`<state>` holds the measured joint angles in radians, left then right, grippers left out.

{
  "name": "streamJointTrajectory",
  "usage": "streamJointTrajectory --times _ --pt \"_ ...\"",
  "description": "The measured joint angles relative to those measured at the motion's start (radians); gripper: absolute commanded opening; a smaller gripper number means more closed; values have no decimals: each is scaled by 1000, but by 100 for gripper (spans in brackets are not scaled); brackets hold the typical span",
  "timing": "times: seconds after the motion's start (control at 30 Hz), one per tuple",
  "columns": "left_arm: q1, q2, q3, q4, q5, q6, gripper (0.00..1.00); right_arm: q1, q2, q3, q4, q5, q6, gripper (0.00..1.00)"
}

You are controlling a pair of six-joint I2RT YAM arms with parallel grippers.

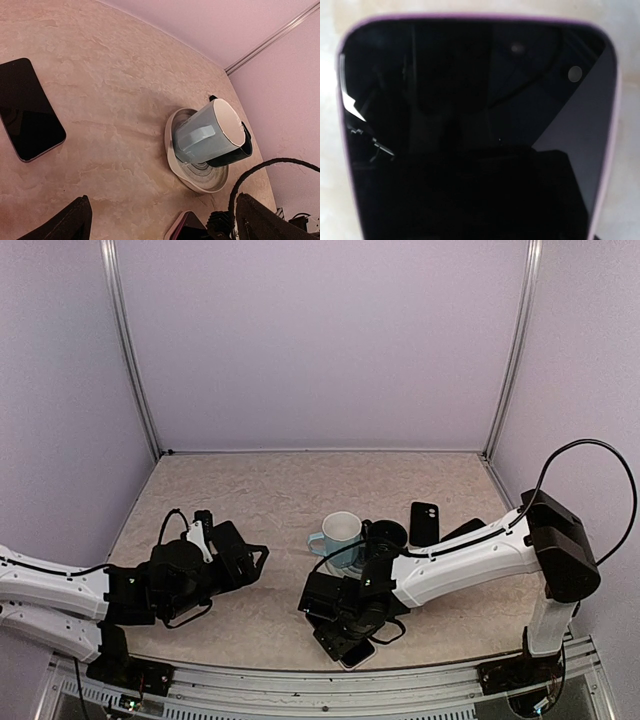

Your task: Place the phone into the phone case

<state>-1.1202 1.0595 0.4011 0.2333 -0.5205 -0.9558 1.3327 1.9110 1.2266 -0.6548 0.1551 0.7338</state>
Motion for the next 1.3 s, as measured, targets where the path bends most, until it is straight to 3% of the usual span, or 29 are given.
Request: streamJointTrajectory --times 0.27,0.47,0.8,1.1,1.23,1.3 --pt "16 11 0 11 36 14 95 0 -63 -105 147 26 -13 35" --pt "86 56 -44 140 173 30 99 2 -130 -219 298 53 -35 34" --pt "140 407 -39 365 520 37 99 -4 -146 -249 384 144 -74 33" --pt "146 524 23 540 703 42 98 -7 -182 -282 462 206 -108 32" --pt "166 607 55 584 770 31 86 -5 -186 -288 496 220 -129 33" --pt "179 637 54 606 796 19 75 -3 -189 -292 508 225 -138 33"
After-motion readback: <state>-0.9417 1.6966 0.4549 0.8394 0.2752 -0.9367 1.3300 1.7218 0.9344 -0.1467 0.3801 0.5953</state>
